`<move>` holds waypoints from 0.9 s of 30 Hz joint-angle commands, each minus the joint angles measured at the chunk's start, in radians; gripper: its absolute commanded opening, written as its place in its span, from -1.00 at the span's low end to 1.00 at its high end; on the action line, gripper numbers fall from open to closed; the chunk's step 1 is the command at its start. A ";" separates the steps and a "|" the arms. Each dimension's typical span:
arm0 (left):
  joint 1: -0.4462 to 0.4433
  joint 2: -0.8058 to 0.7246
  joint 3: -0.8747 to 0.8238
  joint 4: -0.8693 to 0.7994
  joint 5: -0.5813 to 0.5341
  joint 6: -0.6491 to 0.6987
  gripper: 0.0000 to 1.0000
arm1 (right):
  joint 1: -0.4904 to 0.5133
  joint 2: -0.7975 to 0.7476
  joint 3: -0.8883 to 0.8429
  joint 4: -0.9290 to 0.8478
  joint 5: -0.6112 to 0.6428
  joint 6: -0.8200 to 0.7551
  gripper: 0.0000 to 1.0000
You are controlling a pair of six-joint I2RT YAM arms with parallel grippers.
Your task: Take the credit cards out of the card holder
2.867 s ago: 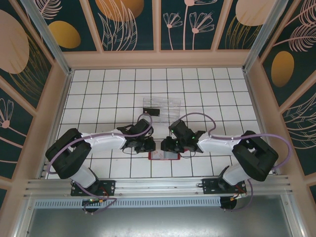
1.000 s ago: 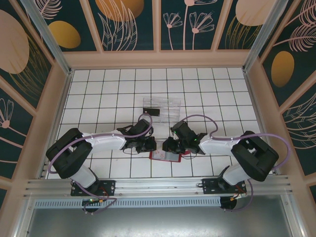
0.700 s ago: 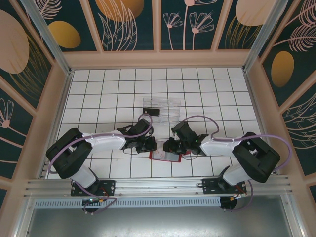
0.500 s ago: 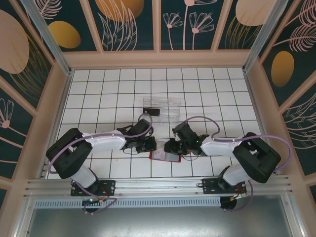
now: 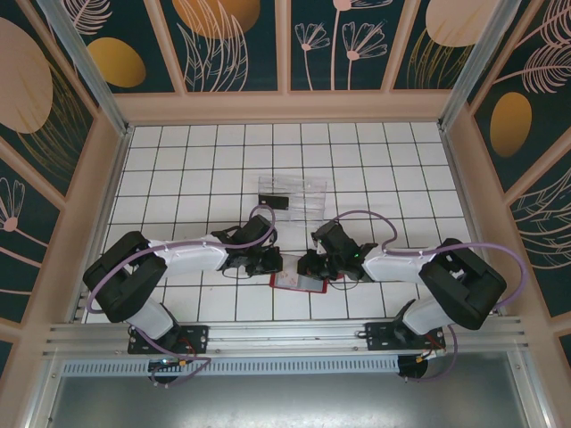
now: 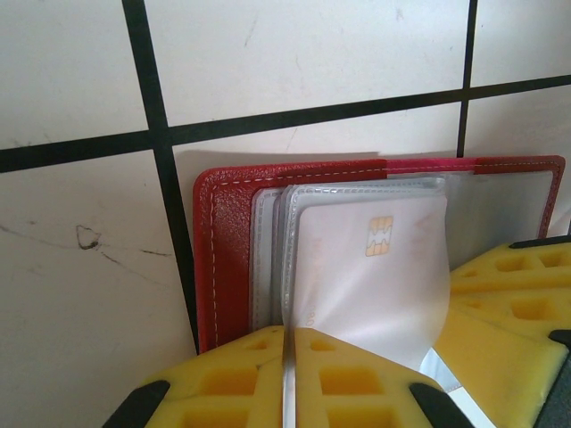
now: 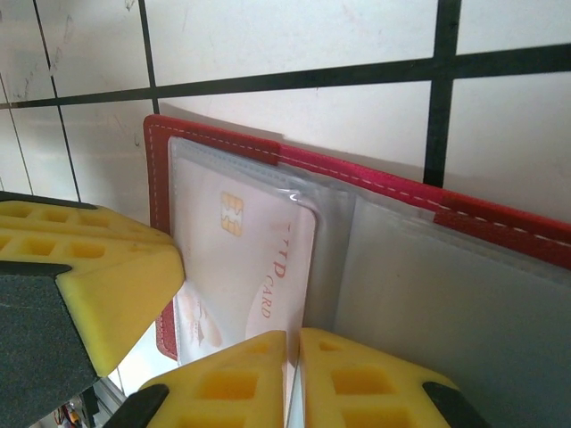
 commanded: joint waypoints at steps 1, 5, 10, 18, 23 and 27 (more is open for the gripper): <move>-0.006 0.041 -0.021 -0.058 -0.005 -0.009 -0.79 | -0.005 0.021 -0.005 0.028 -0.018 0.004 -0.69; -0.006 0.044 -0.019 -0.059 -0.001 -0.008 -0.80 | -0.004 0.041 -0.005 0.029 -0.019 0.004 -0.68; -0.006 0.045 -0.017 -0.056 0.002 -0.008 -0.80 | -0.005 0.060 0.007 0.029 -0.022 0.002 -0.68; -0.007 0.045 -0.016 -0.042 0.015 -0.013 -0.80 | -0.008 0.052 0.009 0.050 -0.038 0.009 -0.68; -0.007 0.032 -0.027 -0.008 0.030 -0.032 -0.78 | -0.015 -0.033 -0.027 0.113 -0.051 0.048 -0.68; -0.007 0.024 -0.049 0.045 0.059 -0.059 -0.77 | -0.037 -0.074 -0.084 0.200 -0.084 0.088 -0.67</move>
